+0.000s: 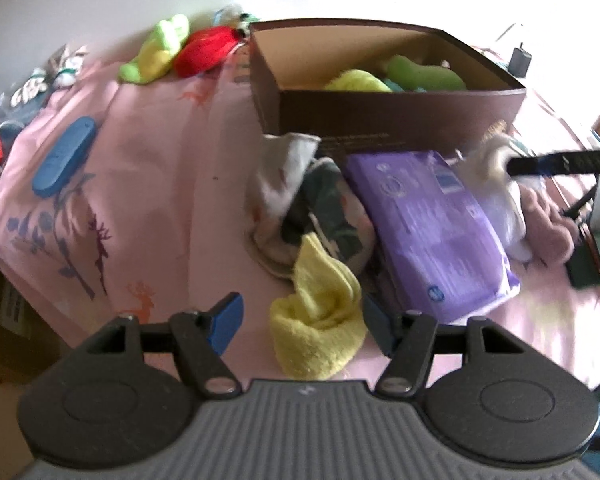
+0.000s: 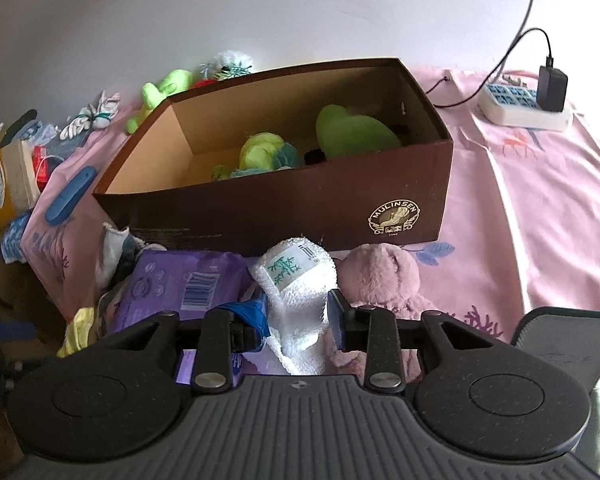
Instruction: Organize soft objects
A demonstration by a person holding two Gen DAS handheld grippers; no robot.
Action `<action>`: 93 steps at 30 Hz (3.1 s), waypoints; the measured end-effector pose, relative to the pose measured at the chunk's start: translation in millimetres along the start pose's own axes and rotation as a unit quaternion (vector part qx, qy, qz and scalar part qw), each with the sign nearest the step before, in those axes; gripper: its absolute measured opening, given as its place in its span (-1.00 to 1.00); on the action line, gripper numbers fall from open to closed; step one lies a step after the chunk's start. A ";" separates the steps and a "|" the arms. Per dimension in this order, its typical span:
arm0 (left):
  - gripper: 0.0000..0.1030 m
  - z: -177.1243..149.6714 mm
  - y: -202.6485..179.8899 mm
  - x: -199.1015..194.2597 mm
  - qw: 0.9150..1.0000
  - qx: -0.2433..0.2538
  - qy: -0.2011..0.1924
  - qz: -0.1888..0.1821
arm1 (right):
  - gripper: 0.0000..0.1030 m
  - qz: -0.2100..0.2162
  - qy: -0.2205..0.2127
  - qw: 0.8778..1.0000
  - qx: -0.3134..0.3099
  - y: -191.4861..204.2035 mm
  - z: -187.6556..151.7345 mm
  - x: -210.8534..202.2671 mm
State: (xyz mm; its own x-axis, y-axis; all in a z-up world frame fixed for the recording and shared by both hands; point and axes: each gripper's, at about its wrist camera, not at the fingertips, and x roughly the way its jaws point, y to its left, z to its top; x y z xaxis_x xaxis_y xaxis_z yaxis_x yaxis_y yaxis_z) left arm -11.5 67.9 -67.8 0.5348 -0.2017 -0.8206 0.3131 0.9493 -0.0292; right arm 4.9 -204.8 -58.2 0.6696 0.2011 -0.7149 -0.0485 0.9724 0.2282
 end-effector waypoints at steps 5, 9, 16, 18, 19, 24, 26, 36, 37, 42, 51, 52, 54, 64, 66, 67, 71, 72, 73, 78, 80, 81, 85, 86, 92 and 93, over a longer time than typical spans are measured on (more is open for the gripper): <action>0.28 -1.2 -2.5 14.8 1.000 0.002 0.014 -0.009 | -0.69 0.020 0.016 1.000 0.011 -0.8 -2.2 10.1; 0.28 1.7 -0.3 33.8 1.000 -0.004 0.024 -0.012 | -0.68 0.030 0.022 0.999 0.000 0.4 -0.7 13.7; 0.27 -3.7 3.0 53.9 0.999 0.003 0.034 -0.030 | -0.65 0.031 0.026 0.999 0.006 -5.3 2.4 20.8; 0.19 -6.5 3.3 51.1 0.999 0.012 0.028 -0.036 | -0.59 0.029 0.026 0.999 0.004 -4.7 3.5 22.5; 0.19 -7.7 4.8 50.3 0.999 0.011 0.027 -0.040 | -0.59 0.029 0.027 0.999 0.003 -4.6 3.6 24.2; 0.00 -11.4 11.6 49.2 0.998 -0.008 0.024 -0.054 | -0.55 0.022 0.032 0.999 -0.012 -1.1 4.2 31.9; -0.12 -11.6 11.5 46.8 0.998 -0.009 0.019 -0.057 | -0.53 0.019 0.032 0.999 -0.021 0.1 4.5 34.8; -0.24 -8.5 24.8 16.7 0.998 -0.019 -0.017 -0.060 | -0.43 0.013 0.034 0.999 -0.007 -4.0 3.6 45.5; -0.24 -7.0 24.9 14.8 0.998 -0.022 -0.020 -0.060 | -0.46 0.013 0.033 0.999 -0.012 -3.3 3.6 45.0; -0.24 -1.1 19.6 7.5 0.997 -0.023 -0.036 -0.063 | -0.68 0.008 0.017 0.999 -0.039 0.4 2.2 36.7; -0.24 8.3 11.9 -10.6 0.996 -0.016 -0.062 -0.068 | -1.00 0.010 -0.016 0.999 -0.029 -2.3 -0.2 13.2; -0.24 8.9 11.2 -12.7 0.995 -0.015 -0.065 -0.070 | -1.00 0.011 -0.022 0.999 -0.027 -2.1 -1.1 9.4; -0.24 10.6 9.2 -16.8 0.995 -0.012 -0.071 -0.075 | -1.00 0.011 -0.030 0.999 -0.023 -2.4 -2.8 2.2; -0.24 12.9 -2.7 -22.8 0.992 0.005 -0.081 -0.098 | -1.00 0.026 -0.036 0.999 -0.012 -4.1 -19.0 -20.6; -0.24 12.7 -5.0 -22.4 0.992 0.006 -0.081 -0.101 | -0.92 0.022 -0.029 0.999 -0.012 -2.5 -23.6 -18.0; -0.24 12.9 -6.2 -22.1 0.991 0.005 -0.081 -0.102 | -0.92 0.021 -0.027 0.999 -0.009 -1.6 -25.8 -17.4; -0.24 10.5 -8.3 -20.2 0.991 0.002 -0.077 -0.107 | -0.88 0.018 -0.027 0.999 -0.019 1.1 -28.8 -13.4; -0.24 9.5 -8.2 -19.7 0.991 0.002 -0.075 -0.107 | -0.87 0.013 -0.029 0.999 -0.028 2.4 -28.8 -11.8; -0.24 8.5 -8.1 -19.0 0.992 0.002 -0.073 -0.106 | -0.86 0.007 -0.029 0.999 -0.036 2.8 -27.8 -8.5; -0.24 6.6 -6.0 -17.3 0.993 -0.002 -0.066 -0.102 | -0.81 0.001 -0.008 0.998 -0.068 6.4 -20.2 8.1; -0.24 6.3 -6.8 -17.1 0.993 -0.004 -0.066 -0.100 | -0.79 0.011 0.004 0.997 -0.073 6.9 -16.9 15.3; -0.24 6.3 -6.9 -17.1 0.993 -0.005 -0.066 -0.099 | -0.77 0.011 0.011 0.997 -0.077 7.7 -14.6 20.3; -0.24 6.7 -7.2 -16.5 0.993 -0.008 -0.066 -0.096 | -0.69 0.014 0.026 0.997 -0.067 6.8 -5.3 30.4; -0.24 6.8 -7.3 -16.3 0.993 -0.009 -0.066 -0.095 | -0.66 0.014 0.033 0.997 -0.066 6.9 -2.5 32.0; -0.24 7.0 -5.3 -16.3 0.994 -0.018 -0.066 -0.086 | -0.56 -0.002 0.058 0.997 -0.056 10.5 12.7 37.5; -0.24 7.0 -5.2 -16.1 0.994 -0.019 -0.065 -0.084 | -0.47 0.000 0.067 0.996 -0.055 10.4 13.0 44.1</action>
State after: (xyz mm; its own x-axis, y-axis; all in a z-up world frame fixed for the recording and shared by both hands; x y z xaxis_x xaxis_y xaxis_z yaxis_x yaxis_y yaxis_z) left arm -16.2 64.5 -50.5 0.5753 -0.3859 -0.7212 0.3779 0.9073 -0.1841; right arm 43.5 -187.3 -78.8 0.5644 0.2088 -0.7987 -0.1353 0.9778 0.1600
